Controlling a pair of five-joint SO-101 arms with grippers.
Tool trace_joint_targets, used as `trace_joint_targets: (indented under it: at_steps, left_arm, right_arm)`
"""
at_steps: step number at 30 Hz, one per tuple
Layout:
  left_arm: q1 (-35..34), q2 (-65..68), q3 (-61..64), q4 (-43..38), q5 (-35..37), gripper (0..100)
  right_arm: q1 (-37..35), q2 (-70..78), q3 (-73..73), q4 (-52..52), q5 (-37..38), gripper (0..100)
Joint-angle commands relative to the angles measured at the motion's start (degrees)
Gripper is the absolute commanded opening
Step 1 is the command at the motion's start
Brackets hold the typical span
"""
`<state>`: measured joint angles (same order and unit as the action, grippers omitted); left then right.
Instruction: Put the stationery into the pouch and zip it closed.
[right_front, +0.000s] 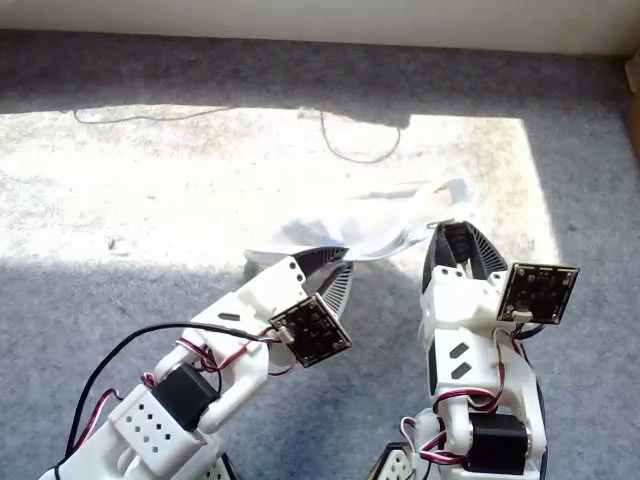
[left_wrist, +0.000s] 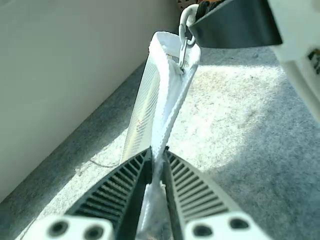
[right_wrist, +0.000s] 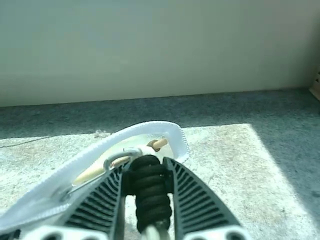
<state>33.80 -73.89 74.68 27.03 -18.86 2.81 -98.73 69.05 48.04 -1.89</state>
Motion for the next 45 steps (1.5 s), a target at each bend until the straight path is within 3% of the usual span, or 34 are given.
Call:
trace_joint_targets:
  at_steps: [1, 8, 14, 22, 28, 36, 45]
  left_arm:
    - [0.0, -1.5, 0.2, 1.2, 1.0, 1]
    - [0.2, -1.9, -0.2, 0.2, 1.1, 4]
    - [-0.2, -2.0, -0.7, -1.3, 9.6, 17]
    - [0.7, -2.0, -1.5, -1.3, 9.6, 17]
    - [3.8, -2.0, -1.6, -1.3, 9.6, 17]
    - [4.3, -2.0, -3.6, -1.5, 9.7, 17]
    - [5.6, -1.5, -0.4, -7.3, 9.5, 16]
  right_arm:
    - [0.1, -0.1, -0.8, -0.7, -0.4, 0.5]
    - [-1.5, -0.1, -0.8, 0.4, 1.2, 0.5]
    - [-5.2, -0.1, -0.9, 1.5, 2.0, 0.5]
    - [-11.8, -0.1, -0.9, 2.9, 5.6, 0.5]
    - [-12.8, -0.1, -1.0, 3.7, 6.0, 0.5]
    - [-19.2, -0.1, -7.2, 11.9, 8.9, 0.5]
    - [-20.0, -0.1, -7.7, 12.7, 8.9, 0.5]
